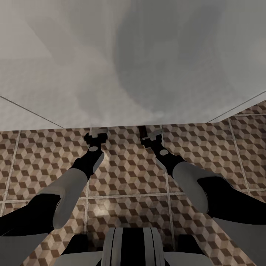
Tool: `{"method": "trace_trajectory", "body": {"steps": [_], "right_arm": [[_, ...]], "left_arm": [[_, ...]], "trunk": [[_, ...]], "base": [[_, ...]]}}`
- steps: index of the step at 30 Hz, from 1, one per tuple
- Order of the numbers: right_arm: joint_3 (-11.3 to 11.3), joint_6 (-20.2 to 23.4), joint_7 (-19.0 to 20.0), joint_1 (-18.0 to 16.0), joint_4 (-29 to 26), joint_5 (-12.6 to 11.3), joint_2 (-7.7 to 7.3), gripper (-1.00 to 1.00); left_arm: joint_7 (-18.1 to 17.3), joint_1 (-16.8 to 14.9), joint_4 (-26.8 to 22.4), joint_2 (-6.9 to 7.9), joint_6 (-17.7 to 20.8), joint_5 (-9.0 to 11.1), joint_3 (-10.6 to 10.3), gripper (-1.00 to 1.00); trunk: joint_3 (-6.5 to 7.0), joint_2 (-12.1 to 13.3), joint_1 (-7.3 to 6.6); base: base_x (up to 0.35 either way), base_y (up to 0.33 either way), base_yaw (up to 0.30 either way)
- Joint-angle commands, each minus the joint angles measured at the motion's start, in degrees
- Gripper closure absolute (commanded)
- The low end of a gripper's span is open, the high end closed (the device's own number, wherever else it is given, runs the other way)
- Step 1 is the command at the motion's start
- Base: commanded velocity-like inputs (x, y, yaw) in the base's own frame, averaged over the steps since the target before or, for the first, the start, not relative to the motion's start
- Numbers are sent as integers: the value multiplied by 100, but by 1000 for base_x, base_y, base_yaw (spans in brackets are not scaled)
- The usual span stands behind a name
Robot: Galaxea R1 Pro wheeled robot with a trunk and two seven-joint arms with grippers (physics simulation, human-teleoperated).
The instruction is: Take the four mousetraps from the cabinet in the bathroom and place them on the bathroom floor. Make sure all four end up on the same floor surface, and ensure that at least two of them are either under or directly next to the same bathroom sink.
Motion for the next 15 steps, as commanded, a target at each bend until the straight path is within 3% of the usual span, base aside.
{"method": "trace_trajectory", "body": {"steps": [1,15], "right_arm": [[35,-12,-30,-3,9,11,0,-100],[35,-13,-30,-3,18,11,0,-100]], "left_arm": [[45,-3,6,1,-2,-41,-21,-100],[47,-3,-24,1,-2,-37,-20,-100]], "trunk": [[-2,-1,-1],[-2,-1,-1]], "base": [[0,0,0],[0,0,0]]}}
